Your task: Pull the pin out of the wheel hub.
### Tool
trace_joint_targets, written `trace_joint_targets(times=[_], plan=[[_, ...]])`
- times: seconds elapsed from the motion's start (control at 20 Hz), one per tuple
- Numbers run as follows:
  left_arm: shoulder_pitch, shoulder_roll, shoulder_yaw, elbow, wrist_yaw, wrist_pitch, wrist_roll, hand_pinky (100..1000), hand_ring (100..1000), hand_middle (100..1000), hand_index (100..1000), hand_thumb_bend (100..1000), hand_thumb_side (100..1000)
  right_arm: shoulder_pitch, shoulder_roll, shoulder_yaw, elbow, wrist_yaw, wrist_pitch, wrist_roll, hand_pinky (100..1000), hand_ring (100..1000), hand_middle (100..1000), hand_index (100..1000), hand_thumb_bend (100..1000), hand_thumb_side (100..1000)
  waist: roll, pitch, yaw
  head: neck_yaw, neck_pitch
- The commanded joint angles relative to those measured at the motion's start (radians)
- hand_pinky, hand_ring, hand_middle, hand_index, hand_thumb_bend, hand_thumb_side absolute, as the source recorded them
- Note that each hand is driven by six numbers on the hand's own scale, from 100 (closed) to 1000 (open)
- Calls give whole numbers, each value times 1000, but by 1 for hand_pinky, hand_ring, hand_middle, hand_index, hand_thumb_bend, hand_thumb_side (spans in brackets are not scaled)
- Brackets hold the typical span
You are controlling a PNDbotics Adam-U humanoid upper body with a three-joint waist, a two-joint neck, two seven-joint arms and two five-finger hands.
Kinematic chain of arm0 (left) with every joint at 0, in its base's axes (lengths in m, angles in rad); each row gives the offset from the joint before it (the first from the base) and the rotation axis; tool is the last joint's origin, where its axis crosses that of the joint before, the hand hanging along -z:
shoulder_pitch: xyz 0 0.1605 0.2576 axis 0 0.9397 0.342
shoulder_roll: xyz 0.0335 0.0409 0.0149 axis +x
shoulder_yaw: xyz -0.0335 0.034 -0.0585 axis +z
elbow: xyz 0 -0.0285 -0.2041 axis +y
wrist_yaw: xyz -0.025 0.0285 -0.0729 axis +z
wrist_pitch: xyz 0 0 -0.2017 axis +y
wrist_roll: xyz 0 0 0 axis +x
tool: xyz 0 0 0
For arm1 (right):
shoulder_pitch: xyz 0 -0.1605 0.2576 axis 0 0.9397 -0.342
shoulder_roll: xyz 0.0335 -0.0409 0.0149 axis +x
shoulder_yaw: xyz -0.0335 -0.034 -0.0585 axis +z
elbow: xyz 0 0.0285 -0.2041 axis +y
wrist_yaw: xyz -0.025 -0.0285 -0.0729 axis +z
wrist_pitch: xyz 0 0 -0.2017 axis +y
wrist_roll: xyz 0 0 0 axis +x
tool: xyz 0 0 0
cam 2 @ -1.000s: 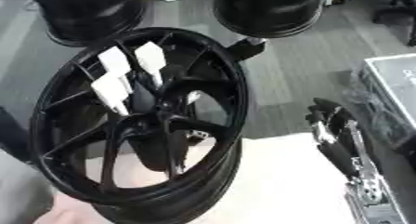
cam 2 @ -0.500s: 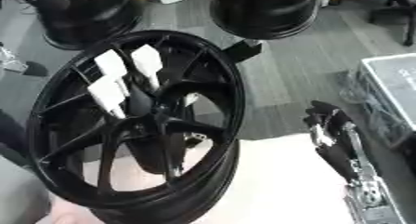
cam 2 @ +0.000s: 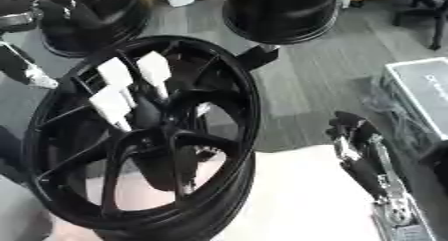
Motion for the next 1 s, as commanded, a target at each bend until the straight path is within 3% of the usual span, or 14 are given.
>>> trace_joint_targets(times=[0.05, 1.0], plan=[[-24, 9, 3, -1, 5, -322, -341, 795, 752, 803, 878, 599, 190, -13, -13, 3, -10, -7, -2, 5, 760, 663, 668, 802, 100, 521, -2, -9, -3, 5, -18], [-11, -31, -42, 60, -91, -322, -372, 790, 719, 721, 805, 490, 120, -47, -7, 15, -1, -19, -4, 22, 761, 664, 668, 802, 100, 525, 10, 8, -41, 12, -29]])
